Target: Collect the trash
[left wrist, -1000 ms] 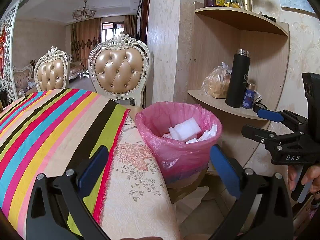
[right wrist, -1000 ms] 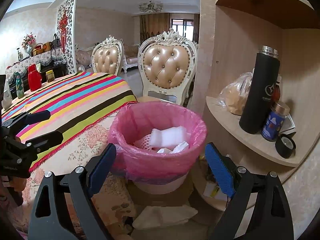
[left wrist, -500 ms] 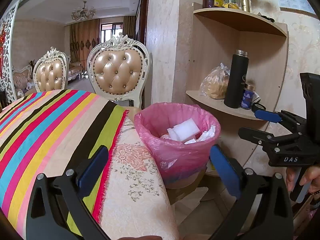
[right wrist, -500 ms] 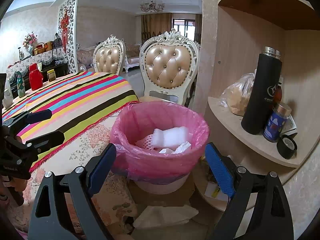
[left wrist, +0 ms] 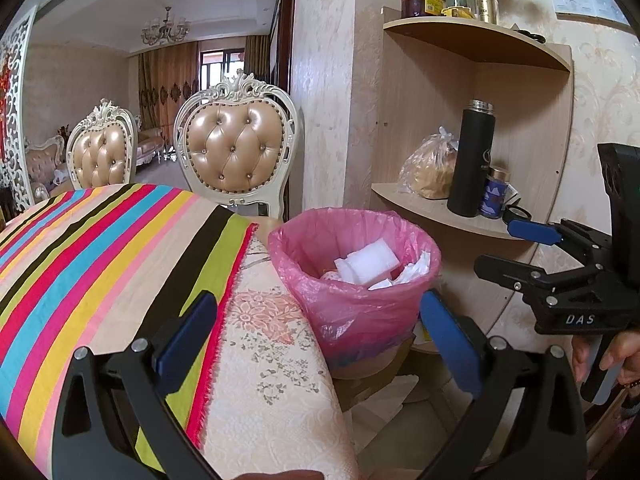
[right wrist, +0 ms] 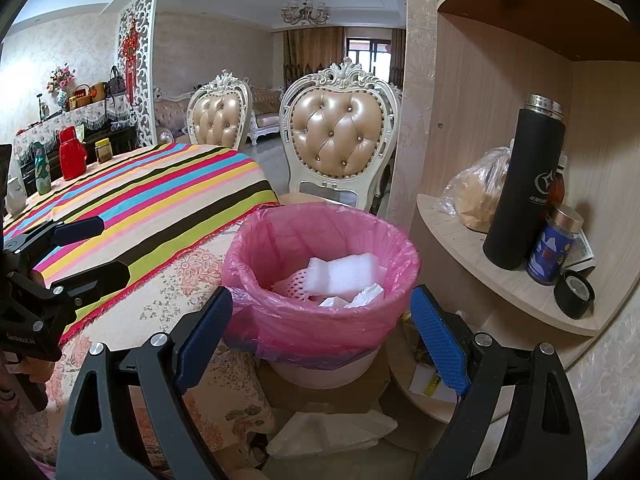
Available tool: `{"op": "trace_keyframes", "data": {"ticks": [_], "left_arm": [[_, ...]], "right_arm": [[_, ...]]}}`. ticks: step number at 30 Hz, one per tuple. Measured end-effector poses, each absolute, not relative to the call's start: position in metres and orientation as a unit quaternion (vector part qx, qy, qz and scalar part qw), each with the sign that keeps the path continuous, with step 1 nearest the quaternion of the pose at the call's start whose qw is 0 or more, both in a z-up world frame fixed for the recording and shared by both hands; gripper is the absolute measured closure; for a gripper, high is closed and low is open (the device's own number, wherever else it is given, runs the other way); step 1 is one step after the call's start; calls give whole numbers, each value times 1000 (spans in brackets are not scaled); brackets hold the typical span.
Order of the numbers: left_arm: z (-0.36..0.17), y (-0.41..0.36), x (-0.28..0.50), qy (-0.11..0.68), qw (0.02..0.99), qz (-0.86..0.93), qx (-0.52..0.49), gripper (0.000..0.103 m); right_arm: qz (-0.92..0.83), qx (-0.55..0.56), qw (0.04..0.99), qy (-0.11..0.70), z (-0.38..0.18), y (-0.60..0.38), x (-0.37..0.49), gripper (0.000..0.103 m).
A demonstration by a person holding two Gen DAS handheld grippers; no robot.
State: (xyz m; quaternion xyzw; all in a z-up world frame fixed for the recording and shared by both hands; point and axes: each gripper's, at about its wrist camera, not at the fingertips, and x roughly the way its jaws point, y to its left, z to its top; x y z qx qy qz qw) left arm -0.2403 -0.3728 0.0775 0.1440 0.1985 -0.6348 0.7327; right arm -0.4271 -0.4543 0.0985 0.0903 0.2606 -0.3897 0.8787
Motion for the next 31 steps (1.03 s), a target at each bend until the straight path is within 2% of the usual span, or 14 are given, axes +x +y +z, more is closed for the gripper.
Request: {"op": "trace_keyframes", "data": {"ticks": [31], "left_arm": [[77,-373,-243,182,741,-628,155,4]], "right_arm": [[-378,95,886,252,98,-455,-422,18]]}}
